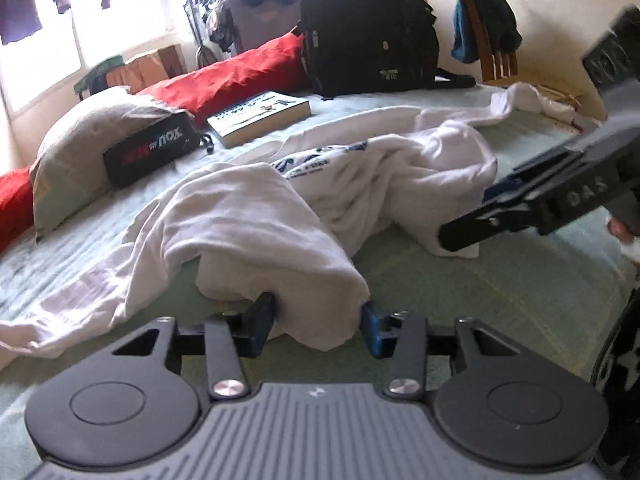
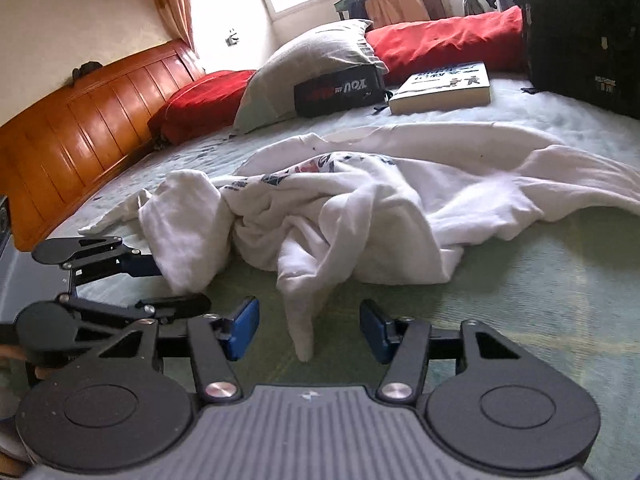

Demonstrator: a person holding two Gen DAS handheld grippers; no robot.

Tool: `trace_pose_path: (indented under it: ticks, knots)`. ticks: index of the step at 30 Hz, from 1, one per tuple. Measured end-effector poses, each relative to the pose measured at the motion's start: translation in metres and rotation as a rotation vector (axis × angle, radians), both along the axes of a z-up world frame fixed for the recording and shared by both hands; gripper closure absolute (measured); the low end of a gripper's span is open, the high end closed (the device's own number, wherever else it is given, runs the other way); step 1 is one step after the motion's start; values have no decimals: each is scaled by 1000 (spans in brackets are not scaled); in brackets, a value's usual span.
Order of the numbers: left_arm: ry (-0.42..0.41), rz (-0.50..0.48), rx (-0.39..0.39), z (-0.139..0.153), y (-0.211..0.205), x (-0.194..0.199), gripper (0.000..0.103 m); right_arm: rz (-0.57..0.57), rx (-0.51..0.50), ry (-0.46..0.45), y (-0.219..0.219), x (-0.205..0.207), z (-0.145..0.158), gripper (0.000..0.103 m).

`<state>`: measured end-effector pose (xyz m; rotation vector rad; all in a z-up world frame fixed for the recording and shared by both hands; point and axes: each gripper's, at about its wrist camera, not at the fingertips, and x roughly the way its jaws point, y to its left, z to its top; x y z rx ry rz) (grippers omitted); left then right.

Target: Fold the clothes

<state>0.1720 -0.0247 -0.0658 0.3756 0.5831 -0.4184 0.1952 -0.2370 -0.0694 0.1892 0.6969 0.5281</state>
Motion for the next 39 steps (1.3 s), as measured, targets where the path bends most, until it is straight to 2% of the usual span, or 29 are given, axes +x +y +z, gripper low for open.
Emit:
trace_pose_path:
  ticks: [1, 2, 3, 7, 15, 24, 28, 34, 36, 39]
  knots:
    - [-5, 0, 9, -1, -2, 1, 77, -4, -3, 4, 2, 2, -2, 60]
    - [-7, 6, 12, -1, -2, 3, 82, -9, -8, 10, 3, 4, -2, 83]
    - [-5, 16, 7, 2, -1, 4, 87, -11, -9, 17, 4, 5, -2, 95]
    - [-13, 37, -37, 20, 13, 1, 92, -1, -28, -25, 1, -7, 14, 95]
    - [-64, 25, -83, 69, 44, -34, 94, 40, -62, -108, -11, -44, 56, 95]
    - [-105, 2, -72, 102, 54, -79, 95, 86, -71, -148, -16, -88, 90, 95]
    - [-108, 15, -56, 106, 60, -96, 95, 88, -109, -137, -19, -105, 94, 95]
    - [-31, 56, -20, 91, 70, -103, 91, 55, -190, -69, -24, -116, 84, 94]
    - [-31, 58, 7, 87, 73, -109, 85, 52, -211, -43, -25, -120, 80, 92]
    - [-50, 69, 36, 89, 76, -115, 85, 34, -239, -28, -28, -126, 76, 85]
